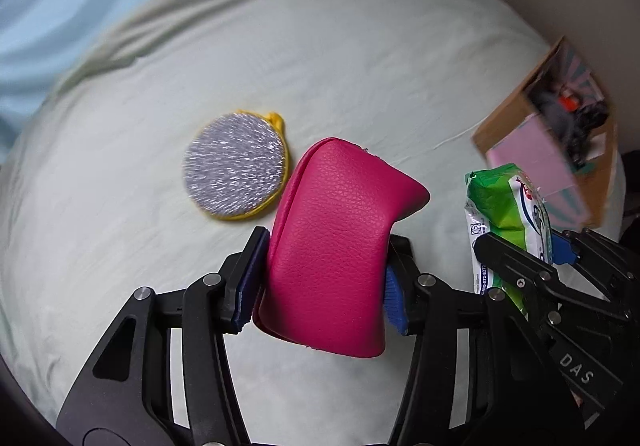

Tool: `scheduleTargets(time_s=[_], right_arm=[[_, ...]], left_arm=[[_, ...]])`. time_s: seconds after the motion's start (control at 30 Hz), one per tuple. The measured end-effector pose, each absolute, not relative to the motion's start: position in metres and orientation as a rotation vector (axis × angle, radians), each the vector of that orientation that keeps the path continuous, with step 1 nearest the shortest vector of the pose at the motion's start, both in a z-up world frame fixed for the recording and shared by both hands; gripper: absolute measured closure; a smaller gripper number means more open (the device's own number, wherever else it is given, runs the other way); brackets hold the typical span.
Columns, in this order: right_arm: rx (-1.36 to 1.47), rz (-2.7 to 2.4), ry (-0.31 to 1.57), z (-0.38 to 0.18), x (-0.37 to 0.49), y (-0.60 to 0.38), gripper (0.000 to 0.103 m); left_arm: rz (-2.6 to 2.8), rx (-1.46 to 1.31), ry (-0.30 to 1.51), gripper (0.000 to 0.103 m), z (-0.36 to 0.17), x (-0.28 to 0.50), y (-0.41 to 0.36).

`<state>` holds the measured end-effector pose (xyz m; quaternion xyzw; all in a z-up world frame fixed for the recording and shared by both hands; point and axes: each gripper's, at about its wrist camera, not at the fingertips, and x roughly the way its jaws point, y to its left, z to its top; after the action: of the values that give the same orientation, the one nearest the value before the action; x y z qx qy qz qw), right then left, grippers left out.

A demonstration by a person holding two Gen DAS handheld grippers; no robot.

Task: Organize soft objects
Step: 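Grasp and lift the pink pouch with the left tool while the right tool lifts the wipes pack, then carry pouch and wipes over the box and open both tools to drop them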

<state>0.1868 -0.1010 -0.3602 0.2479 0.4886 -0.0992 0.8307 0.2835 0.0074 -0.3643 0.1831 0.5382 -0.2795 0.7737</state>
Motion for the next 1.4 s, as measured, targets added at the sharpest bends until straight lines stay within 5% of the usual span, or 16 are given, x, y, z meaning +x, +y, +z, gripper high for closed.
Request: scheduleTargets(time_s=[0.37, 0.73, 1.03, 1.4], right_arm=[[0.407, -0.060, 0.963, -0.236, 0.138, -0.094, 0.069], [0.278, 0.084, 0.886, -0.144, 0.097, -0.152, 0.069], [0.211, 0.099, 0.899, -0.143, 0.080, -0.252, 0.069], [0.228, 0.080, 1.004, -0.191, 0.102, -0.354, 0.069]], left_arm=[[-0.456, 0.231, 1.044, 0.055, -0.227, 0.210, 0.049], [-0.318, 0.025, 0.973, 0.055, -0.138, 0.139, -0.001], [-0.300, -0.036, 0.977, 0.055, -0.143, 0.119, -0.100], [-0.265, -0.085, 1.134, 0.055, -0.211, 0.143, -0.191]])
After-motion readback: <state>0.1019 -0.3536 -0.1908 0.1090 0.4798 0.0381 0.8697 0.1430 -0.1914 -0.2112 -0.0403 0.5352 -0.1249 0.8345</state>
